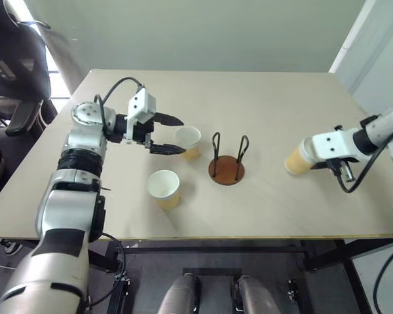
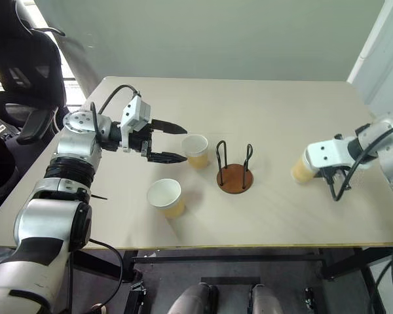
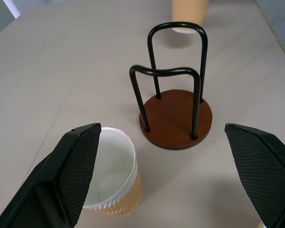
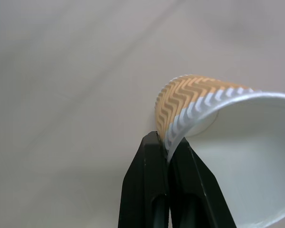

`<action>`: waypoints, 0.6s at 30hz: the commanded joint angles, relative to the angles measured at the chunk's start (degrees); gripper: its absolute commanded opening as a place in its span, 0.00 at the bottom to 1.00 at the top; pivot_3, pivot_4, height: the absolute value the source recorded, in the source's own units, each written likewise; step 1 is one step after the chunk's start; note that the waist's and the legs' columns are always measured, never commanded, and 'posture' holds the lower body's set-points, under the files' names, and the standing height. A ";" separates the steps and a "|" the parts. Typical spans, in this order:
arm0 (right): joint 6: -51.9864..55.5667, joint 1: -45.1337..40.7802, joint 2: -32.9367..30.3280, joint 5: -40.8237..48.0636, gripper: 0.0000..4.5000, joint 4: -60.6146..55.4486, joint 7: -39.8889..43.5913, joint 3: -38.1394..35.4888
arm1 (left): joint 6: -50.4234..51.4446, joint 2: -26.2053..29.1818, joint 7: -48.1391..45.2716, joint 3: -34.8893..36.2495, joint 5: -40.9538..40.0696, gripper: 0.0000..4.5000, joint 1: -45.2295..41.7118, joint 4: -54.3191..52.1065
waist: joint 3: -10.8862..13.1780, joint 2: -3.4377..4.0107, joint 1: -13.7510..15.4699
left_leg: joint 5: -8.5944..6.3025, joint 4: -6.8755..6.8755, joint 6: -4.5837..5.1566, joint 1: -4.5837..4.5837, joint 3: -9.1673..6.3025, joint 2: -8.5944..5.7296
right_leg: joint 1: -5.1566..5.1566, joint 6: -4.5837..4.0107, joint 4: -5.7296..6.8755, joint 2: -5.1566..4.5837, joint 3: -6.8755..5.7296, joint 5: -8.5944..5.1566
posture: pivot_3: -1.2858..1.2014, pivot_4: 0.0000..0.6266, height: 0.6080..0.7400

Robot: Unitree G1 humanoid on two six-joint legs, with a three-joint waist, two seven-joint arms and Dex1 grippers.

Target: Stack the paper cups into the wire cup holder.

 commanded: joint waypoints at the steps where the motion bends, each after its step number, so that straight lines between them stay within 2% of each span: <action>1: 1.72 -4.04 1.17 1.31 0.00 -3.27 0.62 -0.93 | -1.13 1.02 -0.61 0.76 0.46 1.00 -2.27 0.48 | 0.00 0.00 0.05 | -0.01 0.00 0.01 0.00 -0.01 0.00 | 0.00 -0.01 0.00 0.00 0.00 -0.01 | 0.52 0.24 1.00; 18: 6.68 -15.53 8.43 1.81 0.00 -9.30 2.25 0.07 | -1.06 -0.39 -0.57 0.68 1.26 1.00 -3.27 1.72 | 0.00 0.00 0.11 | -0.33 -0.04 -0.08 -0.03 -0.05 0.04 | -0.16 -0.30 0.08 0.00 -0.16 -0.20 | 0.52 0.24 1.00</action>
